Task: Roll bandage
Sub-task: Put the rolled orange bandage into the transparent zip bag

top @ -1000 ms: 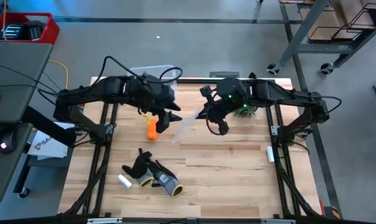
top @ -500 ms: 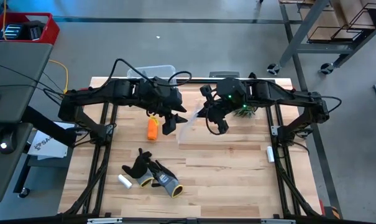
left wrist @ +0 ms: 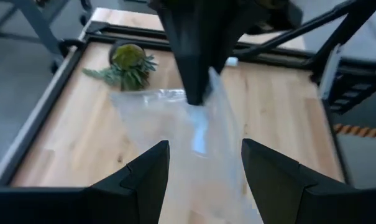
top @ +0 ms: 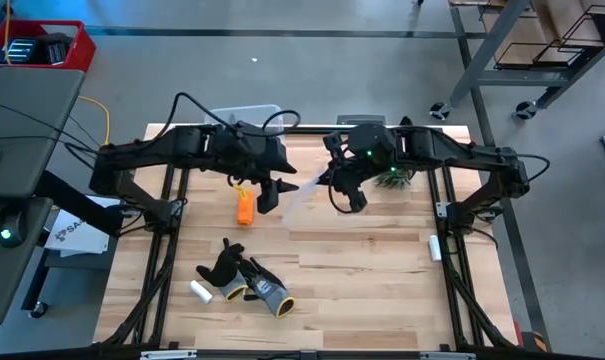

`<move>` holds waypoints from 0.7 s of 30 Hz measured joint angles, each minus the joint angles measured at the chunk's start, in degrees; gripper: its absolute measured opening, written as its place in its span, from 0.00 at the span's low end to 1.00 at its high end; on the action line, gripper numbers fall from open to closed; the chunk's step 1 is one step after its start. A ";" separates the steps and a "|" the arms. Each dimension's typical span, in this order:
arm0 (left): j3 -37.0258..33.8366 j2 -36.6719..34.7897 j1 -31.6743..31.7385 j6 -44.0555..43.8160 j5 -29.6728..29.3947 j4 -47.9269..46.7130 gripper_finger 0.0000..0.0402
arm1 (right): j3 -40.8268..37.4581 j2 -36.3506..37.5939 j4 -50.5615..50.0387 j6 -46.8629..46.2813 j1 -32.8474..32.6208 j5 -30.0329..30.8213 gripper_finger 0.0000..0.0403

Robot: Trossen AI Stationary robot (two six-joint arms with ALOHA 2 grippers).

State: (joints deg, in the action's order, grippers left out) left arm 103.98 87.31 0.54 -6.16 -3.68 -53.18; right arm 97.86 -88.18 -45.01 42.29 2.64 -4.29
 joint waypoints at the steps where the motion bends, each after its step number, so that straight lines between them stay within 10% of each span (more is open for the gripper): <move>1: 0.00 0.05 -0.25 1.27 -0.71 -0.07 0.49 | 0.00 0.00 -0.02 -0.01 -0.01 -0.04 0.00; 21: -0.02 2.05 -1.42 4.32 -4.59 0.34 0.49 | 0.00 0.00 0.98 0.01 0.01 -0.21 0.00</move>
State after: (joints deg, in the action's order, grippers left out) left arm 103.96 89.36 -0.88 -1.85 -8.27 -52.84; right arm 97.86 -88.18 -44.04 42.30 2.66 -4.49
